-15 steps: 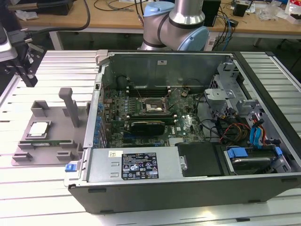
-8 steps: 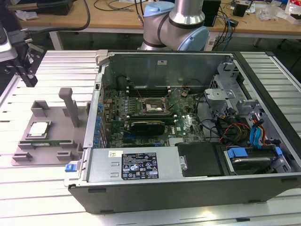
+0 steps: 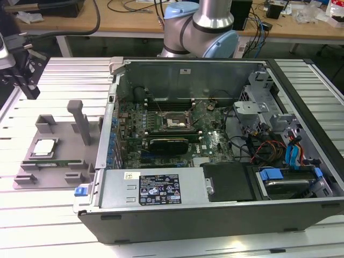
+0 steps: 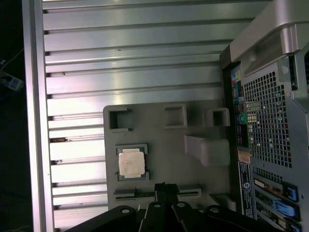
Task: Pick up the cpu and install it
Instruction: 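Pick up the cpu and move it towards the insertion slot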
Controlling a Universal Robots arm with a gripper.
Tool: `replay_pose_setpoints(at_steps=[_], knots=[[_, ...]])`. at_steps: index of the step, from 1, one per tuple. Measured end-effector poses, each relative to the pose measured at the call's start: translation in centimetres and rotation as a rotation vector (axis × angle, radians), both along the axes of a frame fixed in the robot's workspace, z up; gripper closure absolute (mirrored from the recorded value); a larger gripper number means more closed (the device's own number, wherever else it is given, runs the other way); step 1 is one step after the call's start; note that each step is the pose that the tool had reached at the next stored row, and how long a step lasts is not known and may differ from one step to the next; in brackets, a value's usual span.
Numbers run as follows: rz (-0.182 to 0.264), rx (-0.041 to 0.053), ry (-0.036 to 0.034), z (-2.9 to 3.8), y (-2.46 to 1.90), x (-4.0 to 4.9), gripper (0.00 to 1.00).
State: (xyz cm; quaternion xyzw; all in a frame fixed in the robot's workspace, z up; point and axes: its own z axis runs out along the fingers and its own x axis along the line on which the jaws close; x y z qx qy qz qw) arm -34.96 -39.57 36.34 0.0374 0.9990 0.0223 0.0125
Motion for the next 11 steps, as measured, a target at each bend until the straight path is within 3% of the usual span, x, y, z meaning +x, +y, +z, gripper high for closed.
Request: replay_pose_setpoints(at_steps=[11], knots=[[0.000, 0.0000, 0.0000, -0.05, 0.00, -1.34, 0.89]])
